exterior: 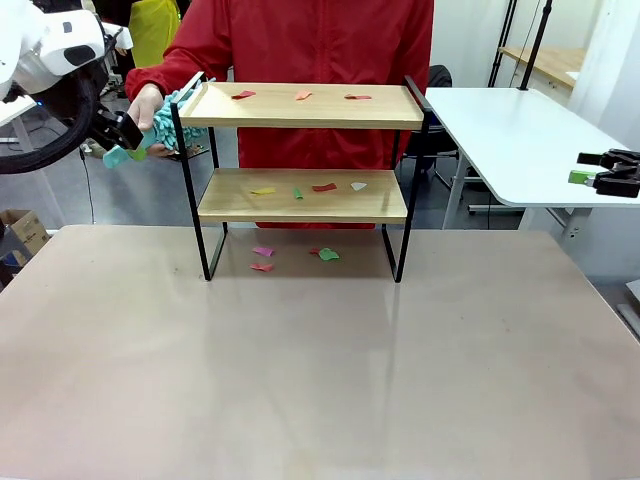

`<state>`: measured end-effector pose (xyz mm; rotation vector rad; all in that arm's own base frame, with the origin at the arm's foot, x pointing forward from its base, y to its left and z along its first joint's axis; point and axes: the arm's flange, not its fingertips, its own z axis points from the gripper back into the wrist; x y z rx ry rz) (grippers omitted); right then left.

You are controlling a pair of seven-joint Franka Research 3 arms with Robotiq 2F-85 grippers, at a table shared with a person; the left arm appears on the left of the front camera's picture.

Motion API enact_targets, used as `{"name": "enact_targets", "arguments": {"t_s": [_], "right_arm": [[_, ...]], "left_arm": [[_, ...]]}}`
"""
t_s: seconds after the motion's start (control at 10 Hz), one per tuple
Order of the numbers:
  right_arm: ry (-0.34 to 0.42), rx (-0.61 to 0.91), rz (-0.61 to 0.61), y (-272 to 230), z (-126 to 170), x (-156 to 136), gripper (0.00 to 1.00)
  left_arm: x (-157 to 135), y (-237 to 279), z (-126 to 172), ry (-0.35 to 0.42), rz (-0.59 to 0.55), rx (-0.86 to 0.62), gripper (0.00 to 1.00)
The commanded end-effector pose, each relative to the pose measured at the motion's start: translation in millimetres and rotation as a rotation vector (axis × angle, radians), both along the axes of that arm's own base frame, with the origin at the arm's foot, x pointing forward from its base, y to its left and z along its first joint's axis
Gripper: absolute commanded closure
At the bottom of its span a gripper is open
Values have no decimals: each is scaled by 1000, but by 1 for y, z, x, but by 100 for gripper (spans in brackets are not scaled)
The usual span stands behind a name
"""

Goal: Clean the shelf.
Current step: Pick up the Duster handed by the human, then clean the specific section of the Shelf indicated by the human with the Duster.

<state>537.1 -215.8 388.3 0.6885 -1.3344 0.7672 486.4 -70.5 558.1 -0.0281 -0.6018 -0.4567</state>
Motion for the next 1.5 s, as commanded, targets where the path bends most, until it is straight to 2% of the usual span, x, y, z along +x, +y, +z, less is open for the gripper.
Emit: {"name": "enact_targets", "arguments": {"t_s": [0.0,0.1,0.2,0.3,1.0,1.1,1.4], "right_arm": [[14,2,-14,6,7,0,0],[14,2,-14,6,7,0,0],[14,2,-14,6,7,0,0],[14,2,-14,6,7,0,0],[14,2,-14,6,7,0,0],[14,2,-14,6,7,0,0],[14,2,-14,6,7,0,0]], "left_arm": [[3,-2,3,23,16,4,100],[5,-1,3,34,19,1,85],[5,-2,3,30,21,-2,95],[4,-1,4,18,29,-8,100],[7,2,0,1,152,2,100],[4,1,2,19,71,-26,100],[4,1,2,19,71,-26,100]]}}
